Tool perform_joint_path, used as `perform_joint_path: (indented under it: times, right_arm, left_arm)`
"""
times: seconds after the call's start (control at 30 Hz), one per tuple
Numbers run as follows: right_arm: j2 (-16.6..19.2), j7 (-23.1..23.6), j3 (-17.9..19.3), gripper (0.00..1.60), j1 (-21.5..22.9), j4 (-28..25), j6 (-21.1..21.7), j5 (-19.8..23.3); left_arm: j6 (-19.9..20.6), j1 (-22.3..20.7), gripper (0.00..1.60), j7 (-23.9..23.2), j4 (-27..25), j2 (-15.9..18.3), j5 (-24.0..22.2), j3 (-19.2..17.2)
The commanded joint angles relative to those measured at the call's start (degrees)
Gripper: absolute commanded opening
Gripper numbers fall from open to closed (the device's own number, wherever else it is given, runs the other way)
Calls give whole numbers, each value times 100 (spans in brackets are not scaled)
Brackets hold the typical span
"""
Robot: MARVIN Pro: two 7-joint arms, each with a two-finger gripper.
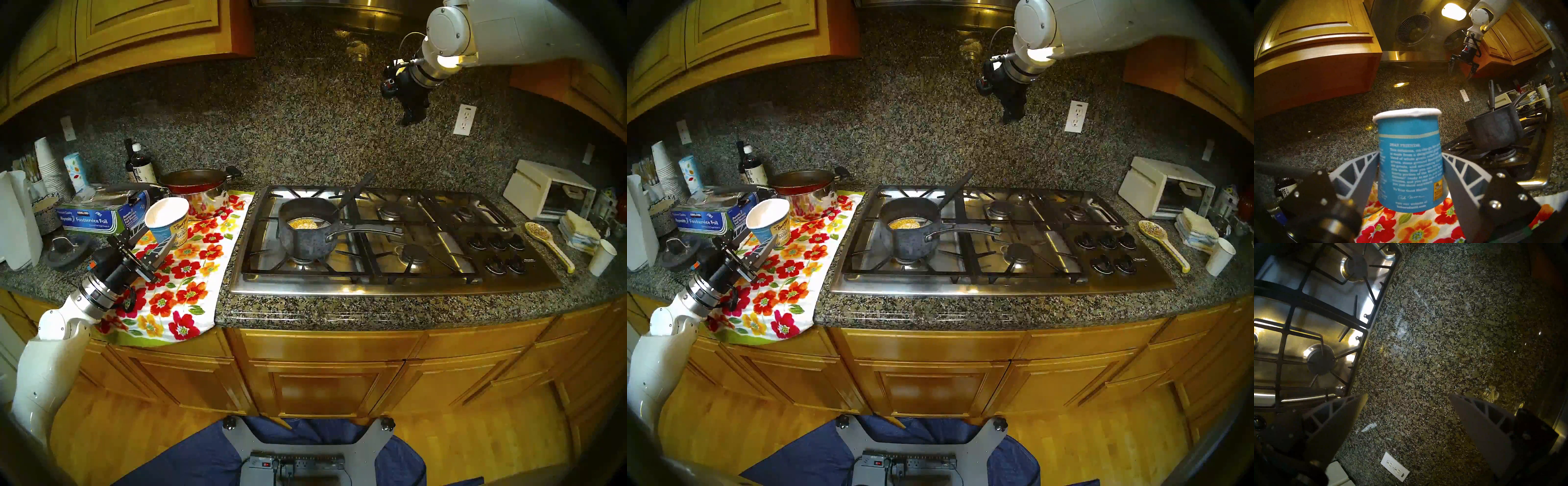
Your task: Pour oats into pot and stir with a spoon
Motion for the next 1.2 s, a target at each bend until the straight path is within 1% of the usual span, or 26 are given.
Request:
perform_joint_path:
  times: [0.0,0.5,0.7,0.9,0.97,1.0,1.17]
  right_arm:
    - [14,-71,15,160,214,183,45,-2]
    - [19,-69,23,160,214,182,49,-11]
    - [21,-68,26,160,213,182,50,-14]
    - [22,-67,29,160,213,182,52,-16]
    - [23,-67,30,160,213,181,52,-18]
    - [23,-66,30,160,213,181,52,-18]
    - [25,-66,33,160,213,182,54,-21]
  left_arm:
    - [24,184,93,14,-70,-2,-98,-139]
    - [-23,554,93,-40,-78,-57,-151,-302]
    - [-21,589,97,-86,8,-101,-285,-316]
    - [24,593,99,-196,130,-144,-488,-299]
    - [73,589,97,-259,183,-152,-589,-295]
    - [94,581,99,-291,215,-160,-639,-288]
    - [57,538,99,-432,390,-167,-668,-236]
